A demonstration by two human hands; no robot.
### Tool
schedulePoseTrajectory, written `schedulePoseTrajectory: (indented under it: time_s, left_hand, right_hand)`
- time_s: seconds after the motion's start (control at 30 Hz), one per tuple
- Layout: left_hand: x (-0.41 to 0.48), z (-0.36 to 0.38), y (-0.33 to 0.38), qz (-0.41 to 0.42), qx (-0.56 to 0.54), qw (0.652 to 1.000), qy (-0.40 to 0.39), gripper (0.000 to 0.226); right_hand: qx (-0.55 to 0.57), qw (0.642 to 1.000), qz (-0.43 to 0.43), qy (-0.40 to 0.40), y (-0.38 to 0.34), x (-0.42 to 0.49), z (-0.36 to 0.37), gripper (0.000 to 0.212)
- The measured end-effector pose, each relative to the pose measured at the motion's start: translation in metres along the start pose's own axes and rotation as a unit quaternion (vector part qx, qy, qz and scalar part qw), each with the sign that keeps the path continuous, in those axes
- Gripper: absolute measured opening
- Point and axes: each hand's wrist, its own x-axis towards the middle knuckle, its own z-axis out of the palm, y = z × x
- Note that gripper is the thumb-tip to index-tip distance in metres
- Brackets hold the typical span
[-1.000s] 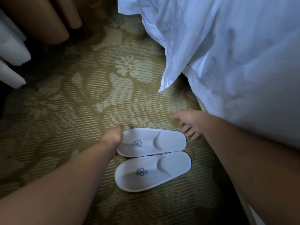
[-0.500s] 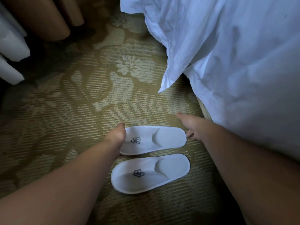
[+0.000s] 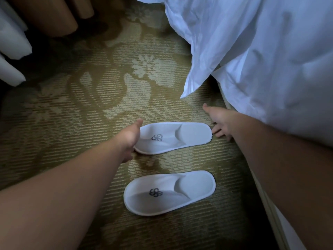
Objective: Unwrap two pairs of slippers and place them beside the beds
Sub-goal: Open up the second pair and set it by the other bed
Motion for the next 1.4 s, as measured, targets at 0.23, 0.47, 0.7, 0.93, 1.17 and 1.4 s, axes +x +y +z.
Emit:
schedulePoseTrajectory:
  time_s: [0.23, 0.47, 0.7, 0.93, 1.17, 1.4]
  left_hand:
    - [0.008, -0.002, 0.006, 0.008, -0.016, 1.0, 0.015, 0.079]
    - [0.01, 0.003, 0.002, 0.017, -0.029, 0.999, 0.026, 0.08]
    - [0.009, 0.004, 0.007, 0.008, -0.024, 0.999, 0.028, 0.086]
    - [0.01, 0.007, 0.008, 0.01, -0.018, 1.0, 0.024, 0.087]
    - [0.013, 0.011, 0.007, 0.028, -0.025, 0.999, 0.039, 0.083]
    - [0.011, 0.008, 0.007, 0.023, -0.035, 0.999, 0.032, 0.082]
  right_hand:
    - [0.039, 0.999, 0.024, -0.021, -0.006, 0.008, -0.004, 0.111]
    - [0.055, 0.998, 0.021, -0.023, -0.009, 0.012, -0.003, 0.107]
    - [0.076, 0.997, 0.009, -0.013, -0.013, 0.016, -0.005, 0.099]
    - [0.101, 0.995, -0.002, 0.018, -0.012, 0.019, -0.004, 0.099]
    - [0.103, 0.995, -0.005, 0.018, -0.009, 0.022, -0.003, 0.097]
    - [0.099, 0.994, -0.03, 0.027, -0.007, 0.022, -0.001, 0.089]
